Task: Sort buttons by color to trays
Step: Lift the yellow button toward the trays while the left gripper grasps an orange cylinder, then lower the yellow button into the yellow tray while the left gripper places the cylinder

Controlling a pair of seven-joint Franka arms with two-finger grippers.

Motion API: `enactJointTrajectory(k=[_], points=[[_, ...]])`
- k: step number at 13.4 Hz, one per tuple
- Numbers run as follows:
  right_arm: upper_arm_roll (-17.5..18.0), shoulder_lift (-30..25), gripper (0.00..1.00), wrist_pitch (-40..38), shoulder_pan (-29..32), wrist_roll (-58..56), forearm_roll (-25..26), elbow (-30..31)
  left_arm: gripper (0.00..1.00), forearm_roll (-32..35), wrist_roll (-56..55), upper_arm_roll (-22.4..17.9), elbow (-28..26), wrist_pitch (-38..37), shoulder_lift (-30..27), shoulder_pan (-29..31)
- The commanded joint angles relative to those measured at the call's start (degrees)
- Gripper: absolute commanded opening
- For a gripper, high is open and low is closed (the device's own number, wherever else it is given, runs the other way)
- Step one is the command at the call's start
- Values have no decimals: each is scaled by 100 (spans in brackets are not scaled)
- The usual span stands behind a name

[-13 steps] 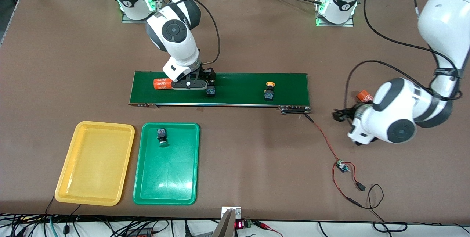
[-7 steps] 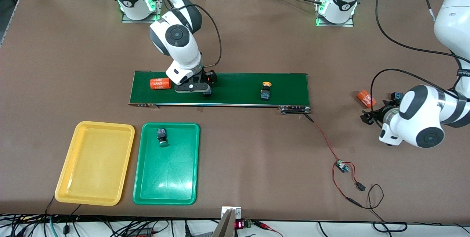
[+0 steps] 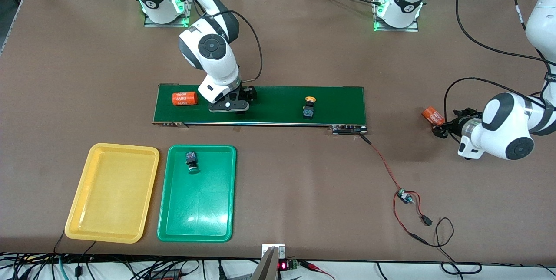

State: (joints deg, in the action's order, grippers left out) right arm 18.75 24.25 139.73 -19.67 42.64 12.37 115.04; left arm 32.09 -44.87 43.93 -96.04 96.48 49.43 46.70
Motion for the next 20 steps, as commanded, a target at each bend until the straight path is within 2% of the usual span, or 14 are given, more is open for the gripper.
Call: enactJointTrajectory(k=[1,2,5,8,9,12,15,17,20], points=[[-47,106,83,116,-10,52,134,-43,95,-9,-118,134,-256,107,-92,129],[-64,123,74,142,-10,52,134,-43,93,-88,-118,134,-327,221,-100,138],[-125,132,48,142,-1,26,143,-43,75,-290,-118,134,-354,240,-65,129],[-266,97,22,90,16,-71,143,-157,41,-448,-118,134,-371,222,-74,103],[-327,36,19,-15,34,-89,134,-236,36,-580,-118,142,-345,205,-100,94],[-512,-306,15,-1040,121,-395,37,-718,30,-739,-415,396,-275,-22,-118,94],[-548,-657,14,-1878,515,-781,11,-1106,26,-730,-1117,1028,-3,-628,-127,103],[-548,-921,14,-2116,954,-1526,-173,-1107,27,-660,-1313,1520,50,-788,-127,-37],[-556,-1019,14,-2134,1605,-2433,-139,-1107,26,-992,-2331,1706,50,-736,-118,-187]])
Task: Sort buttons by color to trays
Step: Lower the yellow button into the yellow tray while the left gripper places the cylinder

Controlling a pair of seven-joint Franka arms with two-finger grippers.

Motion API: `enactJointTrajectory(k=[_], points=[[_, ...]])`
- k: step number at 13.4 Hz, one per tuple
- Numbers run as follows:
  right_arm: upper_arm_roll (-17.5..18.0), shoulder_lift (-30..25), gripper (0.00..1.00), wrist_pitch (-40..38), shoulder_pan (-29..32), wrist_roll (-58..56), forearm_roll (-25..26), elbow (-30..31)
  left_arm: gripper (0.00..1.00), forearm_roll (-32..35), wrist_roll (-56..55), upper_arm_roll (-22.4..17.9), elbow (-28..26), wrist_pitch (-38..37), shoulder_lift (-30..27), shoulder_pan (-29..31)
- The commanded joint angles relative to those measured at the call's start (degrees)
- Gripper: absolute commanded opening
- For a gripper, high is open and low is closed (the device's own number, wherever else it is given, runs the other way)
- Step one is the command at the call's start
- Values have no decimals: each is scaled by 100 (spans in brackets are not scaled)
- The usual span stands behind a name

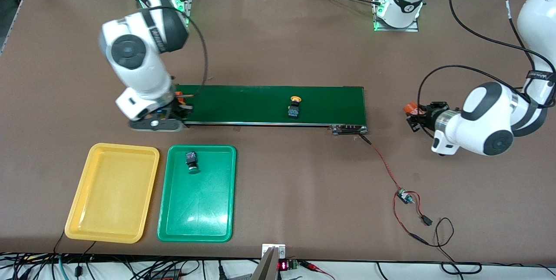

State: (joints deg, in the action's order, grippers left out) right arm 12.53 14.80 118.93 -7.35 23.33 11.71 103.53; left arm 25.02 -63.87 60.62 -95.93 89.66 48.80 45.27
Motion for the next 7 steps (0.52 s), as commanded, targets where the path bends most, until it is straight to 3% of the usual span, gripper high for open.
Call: enactJointTrajectory(k=[1,3,7], points=[[5,-73,14,-45,592,-731,-38,45,26,-601,-703,38,14,33,-55,-123],[-136,-12,14,16,918,-1179,-64,36,26,-989,-1361,21,-48,453,-47,-394],[-172,216,14,156,1376,-1734,-29,10,26,-1034,-2645,-23,31,920,-20,-1273]])
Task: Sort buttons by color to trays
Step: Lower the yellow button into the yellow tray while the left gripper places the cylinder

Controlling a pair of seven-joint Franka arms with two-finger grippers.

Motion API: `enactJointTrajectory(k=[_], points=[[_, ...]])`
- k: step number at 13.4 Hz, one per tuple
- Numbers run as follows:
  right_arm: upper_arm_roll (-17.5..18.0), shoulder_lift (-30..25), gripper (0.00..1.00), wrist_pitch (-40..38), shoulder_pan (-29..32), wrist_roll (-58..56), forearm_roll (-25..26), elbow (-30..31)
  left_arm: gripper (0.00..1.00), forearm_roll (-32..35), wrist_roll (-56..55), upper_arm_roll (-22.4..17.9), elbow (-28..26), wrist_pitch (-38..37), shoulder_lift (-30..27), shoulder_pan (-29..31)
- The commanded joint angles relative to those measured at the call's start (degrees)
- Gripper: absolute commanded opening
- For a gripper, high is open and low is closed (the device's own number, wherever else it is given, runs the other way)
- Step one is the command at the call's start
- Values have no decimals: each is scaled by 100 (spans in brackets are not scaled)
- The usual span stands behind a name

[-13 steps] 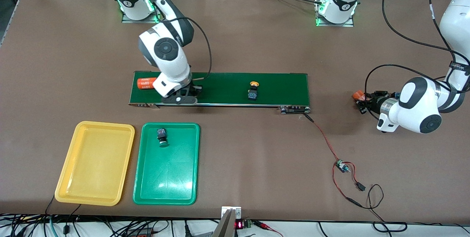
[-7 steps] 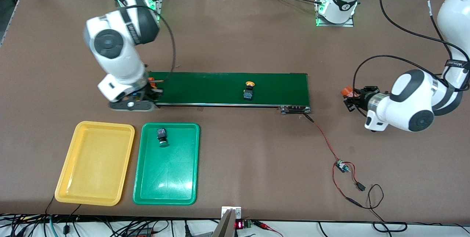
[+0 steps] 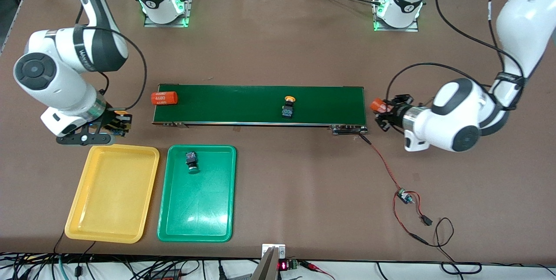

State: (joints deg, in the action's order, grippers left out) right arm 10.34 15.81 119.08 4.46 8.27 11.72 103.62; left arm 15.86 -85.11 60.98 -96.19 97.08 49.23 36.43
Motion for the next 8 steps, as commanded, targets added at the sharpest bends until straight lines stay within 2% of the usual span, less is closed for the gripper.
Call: enactJointTrajectory(k=[1,4,8], points=[[38,281,14,403,309,-273,-21,-78,26,-179,-716,-95,57,336,-63,-557],[-250,860,14,817,433,-719,-12,-359,26,-364,-1121,-331,127,767,-63,-1145],[-577,1432,14,1556,433,-1046,-12,-588,26,-443,-1525,-1051,530,971,-19,-2200]])
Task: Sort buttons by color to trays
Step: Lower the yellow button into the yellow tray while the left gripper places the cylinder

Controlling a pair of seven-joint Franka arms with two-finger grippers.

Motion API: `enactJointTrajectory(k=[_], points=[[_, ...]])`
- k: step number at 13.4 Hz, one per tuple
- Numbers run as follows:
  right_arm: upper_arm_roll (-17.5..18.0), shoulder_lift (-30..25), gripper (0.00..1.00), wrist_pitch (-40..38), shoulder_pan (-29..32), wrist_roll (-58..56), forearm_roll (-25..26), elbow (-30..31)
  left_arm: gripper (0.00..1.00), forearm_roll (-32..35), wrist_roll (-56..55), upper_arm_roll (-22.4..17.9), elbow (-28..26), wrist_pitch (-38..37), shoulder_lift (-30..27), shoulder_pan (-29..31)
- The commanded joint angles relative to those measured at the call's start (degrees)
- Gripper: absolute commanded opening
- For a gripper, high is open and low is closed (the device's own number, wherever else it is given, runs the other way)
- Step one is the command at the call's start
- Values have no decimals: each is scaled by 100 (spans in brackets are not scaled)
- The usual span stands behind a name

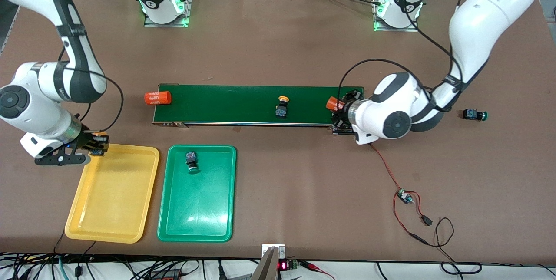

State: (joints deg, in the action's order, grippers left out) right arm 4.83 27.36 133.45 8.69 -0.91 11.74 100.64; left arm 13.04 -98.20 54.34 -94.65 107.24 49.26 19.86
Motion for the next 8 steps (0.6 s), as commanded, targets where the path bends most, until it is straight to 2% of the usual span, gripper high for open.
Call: enactJointTrajectory(k=[1,3,4,5,8], points=[[-35,444,14,129,9,-137,-14,-421,26,-170,-313,-476,464,-45,-21,-710],[-184,795,14,207,1,-198,-14,-685,30,-223,-341,-504,492,-45,-13,-747],[-254,971,14,434,1,-294,-14,-782,46,-232,-341,-495,492,-62,-13,-747],[-342,1120,14,680,9,-417,-14,-801,98,-214,-332,-504,483,-89,-21,-791],[-466,1446,14,1166,10,-585,-22,-941,100,-223,-349,-504,483,-194,-56,-835]])
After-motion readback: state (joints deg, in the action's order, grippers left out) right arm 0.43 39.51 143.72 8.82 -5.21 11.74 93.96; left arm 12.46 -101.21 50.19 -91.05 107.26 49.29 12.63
